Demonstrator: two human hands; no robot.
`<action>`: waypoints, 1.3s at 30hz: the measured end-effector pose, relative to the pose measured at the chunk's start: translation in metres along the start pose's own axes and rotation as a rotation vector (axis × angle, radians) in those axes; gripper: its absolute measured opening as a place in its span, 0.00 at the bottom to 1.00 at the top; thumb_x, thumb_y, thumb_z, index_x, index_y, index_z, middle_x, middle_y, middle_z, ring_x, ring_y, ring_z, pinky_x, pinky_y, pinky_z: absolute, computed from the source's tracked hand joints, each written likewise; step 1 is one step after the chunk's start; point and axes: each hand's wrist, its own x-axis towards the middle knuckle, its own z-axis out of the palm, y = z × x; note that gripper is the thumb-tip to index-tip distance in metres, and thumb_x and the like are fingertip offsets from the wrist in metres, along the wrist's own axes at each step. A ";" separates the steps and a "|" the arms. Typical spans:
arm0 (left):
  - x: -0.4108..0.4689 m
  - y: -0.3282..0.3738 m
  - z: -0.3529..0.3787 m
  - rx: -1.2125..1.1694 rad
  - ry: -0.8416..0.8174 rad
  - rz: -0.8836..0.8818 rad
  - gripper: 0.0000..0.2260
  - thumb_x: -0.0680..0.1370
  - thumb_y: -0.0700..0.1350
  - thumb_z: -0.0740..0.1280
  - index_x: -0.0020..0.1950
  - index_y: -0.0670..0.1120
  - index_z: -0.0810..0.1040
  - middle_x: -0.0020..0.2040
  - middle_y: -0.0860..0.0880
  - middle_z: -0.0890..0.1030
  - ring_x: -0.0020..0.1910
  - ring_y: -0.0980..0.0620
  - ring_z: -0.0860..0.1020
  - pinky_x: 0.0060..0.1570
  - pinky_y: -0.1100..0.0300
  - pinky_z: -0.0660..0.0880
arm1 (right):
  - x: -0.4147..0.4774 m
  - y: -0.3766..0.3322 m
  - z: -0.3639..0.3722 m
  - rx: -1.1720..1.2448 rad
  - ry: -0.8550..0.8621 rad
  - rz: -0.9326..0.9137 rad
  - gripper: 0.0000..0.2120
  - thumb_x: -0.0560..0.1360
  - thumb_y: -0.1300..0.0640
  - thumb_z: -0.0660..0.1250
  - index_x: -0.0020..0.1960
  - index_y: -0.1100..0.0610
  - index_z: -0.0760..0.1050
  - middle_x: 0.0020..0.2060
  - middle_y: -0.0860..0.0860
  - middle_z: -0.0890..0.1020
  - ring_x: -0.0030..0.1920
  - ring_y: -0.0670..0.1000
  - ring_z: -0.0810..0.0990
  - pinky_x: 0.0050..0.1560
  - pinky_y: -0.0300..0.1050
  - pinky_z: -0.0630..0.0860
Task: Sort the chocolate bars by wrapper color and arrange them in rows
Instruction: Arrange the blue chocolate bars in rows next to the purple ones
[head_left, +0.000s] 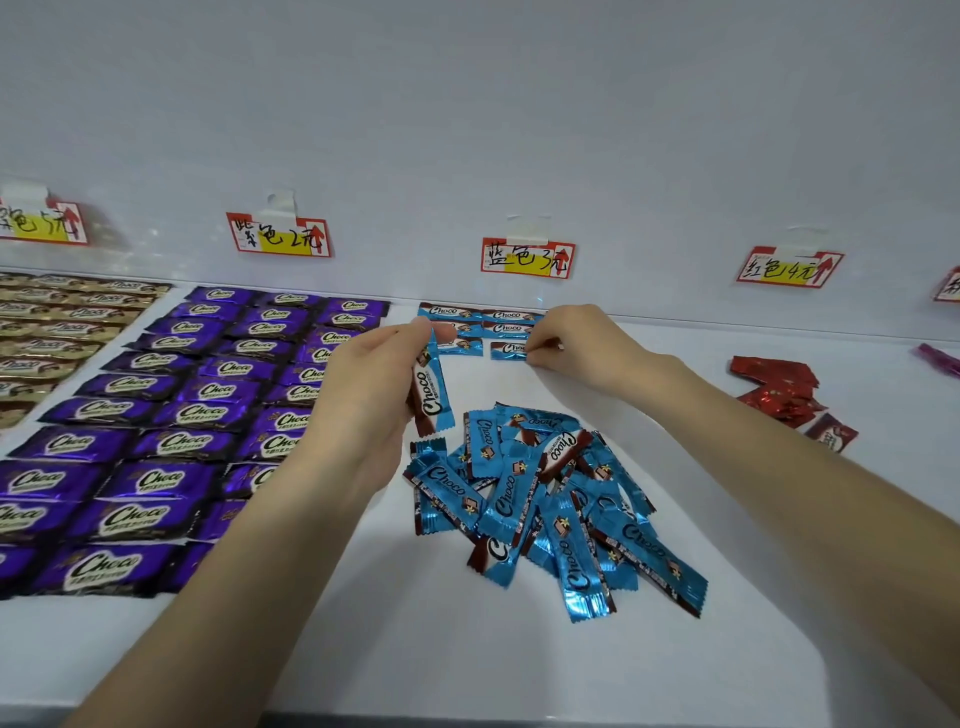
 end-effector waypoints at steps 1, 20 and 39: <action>0.001 -0.001 -0.001 0.016 0.011 0.007 0.10 0.80 0.45 0.61 0.44 0.46 0.80 0.33 0.50 0.84 0.34 0.56 0.82 0.41 0.61 0.79 | 0.001 0.000 0.001 -0.004 0.002 -0.004 0.09 0.76 0.61 0.64 0.51 0.62 0.81 0.48 0.56 0.82 0.49 0.54 0.78 0.49 0.43 0.70; 0.009 -0.008 -0.006 -0.009 -0.022 -0.007 0.07 0.78 0.45 0.65 0.48 0.45 0.81 0.39 0.46 0.77 0.27 0.59 0.70 0.25 0.69 0.70 | 0.007 -0.003 0.004 0.074 0.050 0.013 0.09 0.76 0.59 0.64 0.53 0.60 0.79 0.50 0.54 0.81 0.49 0.50 0.76 0.48 0.38 0.68; -0.028 -0.005 0.009 -0.209 -0.215 0.070 0.04 0.77 0.36 0.64 0.44 0.39 0.76 0.32 0.47 0.83 0.31 0.56 0.82 0.35 0.65 0.79 | -0.105 -0.082 -0.033 1.220 0.419 0.329 0.05 0.74 0.59 0.66 0.50 0.53 0.76 0.37 0.48 0.83 0.37 0.43 0.81 0.38 0.37 0.77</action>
